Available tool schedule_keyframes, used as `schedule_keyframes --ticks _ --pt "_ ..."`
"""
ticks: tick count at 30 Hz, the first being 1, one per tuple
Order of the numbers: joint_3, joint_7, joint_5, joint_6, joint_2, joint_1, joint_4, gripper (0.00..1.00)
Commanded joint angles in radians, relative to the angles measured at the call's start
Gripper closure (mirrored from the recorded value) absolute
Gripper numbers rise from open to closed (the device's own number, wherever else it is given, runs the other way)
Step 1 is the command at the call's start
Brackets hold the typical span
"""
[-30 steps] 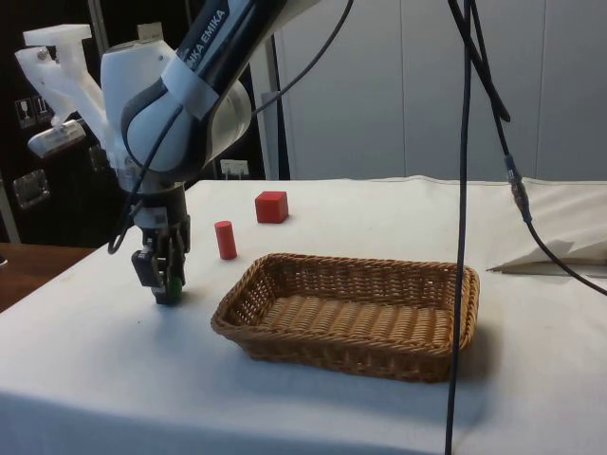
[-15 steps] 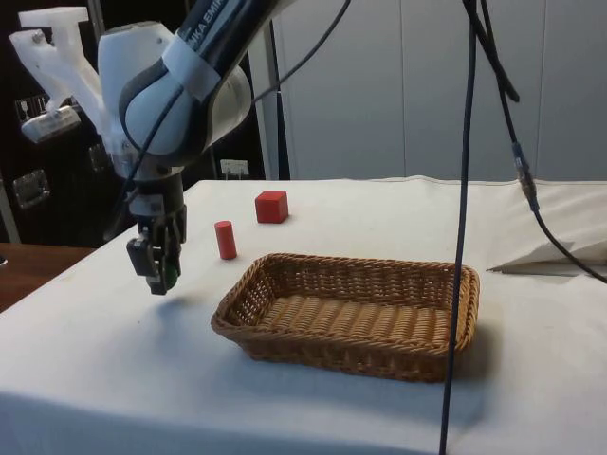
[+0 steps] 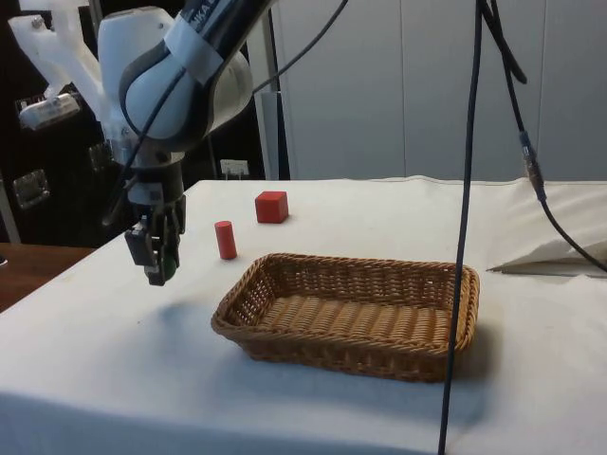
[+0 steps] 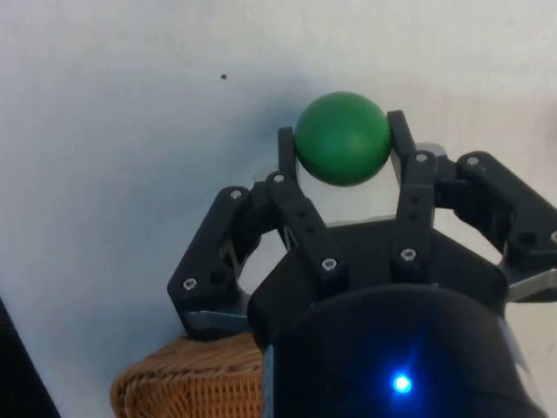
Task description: Pick up the object to the left of the cylinder and place it into the basket.
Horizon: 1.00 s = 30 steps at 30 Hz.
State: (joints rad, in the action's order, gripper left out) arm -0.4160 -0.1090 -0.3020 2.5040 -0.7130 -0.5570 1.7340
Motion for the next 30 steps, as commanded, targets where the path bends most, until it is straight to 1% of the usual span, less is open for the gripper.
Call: schedule_keyframes --ticks 1,2,4,9,10,11,14,19,20,21,27,28,29,30 --pt "-0.001 0.0 0.001 -0.003 0.004 -0.001 0.001 1.0" --pt "-0.013 0.01 0.012 -0.008 0.019 -0.012 0.013 1.0" --pt "-0.014 0.012 0.016 -0.015 0.028 -0.013 0.015 1.0" --pt "-0.014 0.028 0.034 -0.032 0.058 -0.012 0.022 1.0" --pt "-0.004 0.018 0.026 -0.029 0.052 -0.002 0.016 1.0" --pt "-0.014 0.031 0.037 -0.036 0.062 -0.012 0.023 1.0" --pt "-0.015 0.04 0.047 -0.047 0.08 -0.011 0.025 1.0" --pt "-0.018 0.049 0.059 -0.065 0.1 -0.013 0.022 1.0" --pt "-0.007 0.038 0.05 -0.057 0.095 -0.003 0.019 1.0" --pt "-0.018 0.052 0.063 -0.068 0.104 -0.013 0.021 1.0" --pt "-0.02 0.072 0.088 -0.097 0.132 -0.011 0.014 1.0" --pt "-0.011 0.061 0.077 -0.086 0.126 -0.004 0.014 1.0" --pt "-0.021 0.073 0.09 -0.101 0.136 -0.011 0.013 1.0" --pt "-0.021 0.076 0.096 -0.107 0.144 -0.012 0.013 1.0"
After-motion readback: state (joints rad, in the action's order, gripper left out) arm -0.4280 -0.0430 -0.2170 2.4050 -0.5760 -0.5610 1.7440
